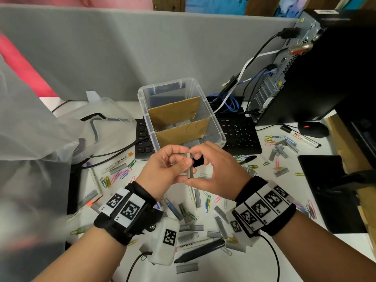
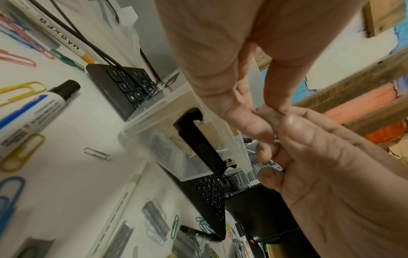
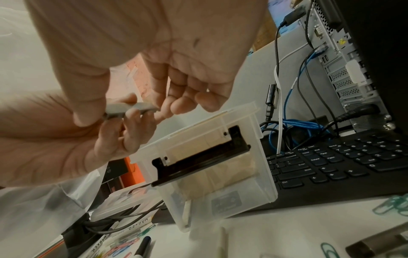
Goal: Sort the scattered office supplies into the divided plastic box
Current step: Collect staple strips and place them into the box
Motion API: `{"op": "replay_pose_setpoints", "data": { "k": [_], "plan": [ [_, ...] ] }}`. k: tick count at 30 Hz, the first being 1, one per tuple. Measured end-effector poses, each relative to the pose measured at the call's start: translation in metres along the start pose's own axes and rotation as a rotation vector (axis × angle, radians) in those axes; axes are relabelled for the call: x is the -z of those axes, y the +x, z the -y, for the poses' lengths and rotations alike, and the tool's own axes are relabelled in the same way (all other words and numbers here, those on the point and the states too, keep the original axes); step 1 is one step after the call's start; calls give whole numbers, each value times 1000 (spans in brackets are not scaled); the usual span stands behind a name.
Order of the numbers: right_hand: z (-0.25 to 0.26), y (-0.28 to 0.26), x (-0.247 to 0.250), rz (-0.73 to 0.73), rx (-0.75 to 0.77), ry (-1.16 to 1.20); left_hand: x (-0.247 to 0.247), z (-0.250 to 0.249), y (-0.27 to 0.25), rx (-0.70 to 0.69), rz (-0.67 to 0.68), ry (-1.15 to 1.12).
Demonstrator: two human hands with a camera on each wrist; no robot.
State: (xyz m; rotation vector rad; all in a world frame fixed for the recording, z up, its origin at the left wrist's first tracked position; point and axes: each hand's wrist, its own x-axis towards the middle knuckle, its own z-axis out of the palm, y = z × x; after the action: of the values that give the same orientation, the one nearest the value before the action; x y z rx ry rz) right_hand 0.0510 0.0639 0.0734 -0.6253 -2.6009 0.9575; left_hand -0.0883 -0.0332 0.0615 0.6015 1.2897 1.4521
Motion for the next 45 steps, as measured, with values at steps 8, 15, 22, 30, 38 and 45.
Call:
{"op": "replay_pose_setpoints", "data": {
  "k": [8,15,22,30,38,45],
  "plan": [
    [1,2,2,-32,29,24,6,-6,4,-28,-16,-86],
    [2,15,1,-61,99,-21,8,-9,3,-17,17,-112],
    [7,20,4,26,31,-30,16,-13,8,-61,-53,-165],
    [5,35,1,-49,141,-117,16,-17,8,-56,-31,-116],
    [10,51,8,72,105,-342,17,-20,13,-183,-221,229],
    [22,51,8,249,38,-341,20,-18,21,-296,-362,461]
  ]
}}
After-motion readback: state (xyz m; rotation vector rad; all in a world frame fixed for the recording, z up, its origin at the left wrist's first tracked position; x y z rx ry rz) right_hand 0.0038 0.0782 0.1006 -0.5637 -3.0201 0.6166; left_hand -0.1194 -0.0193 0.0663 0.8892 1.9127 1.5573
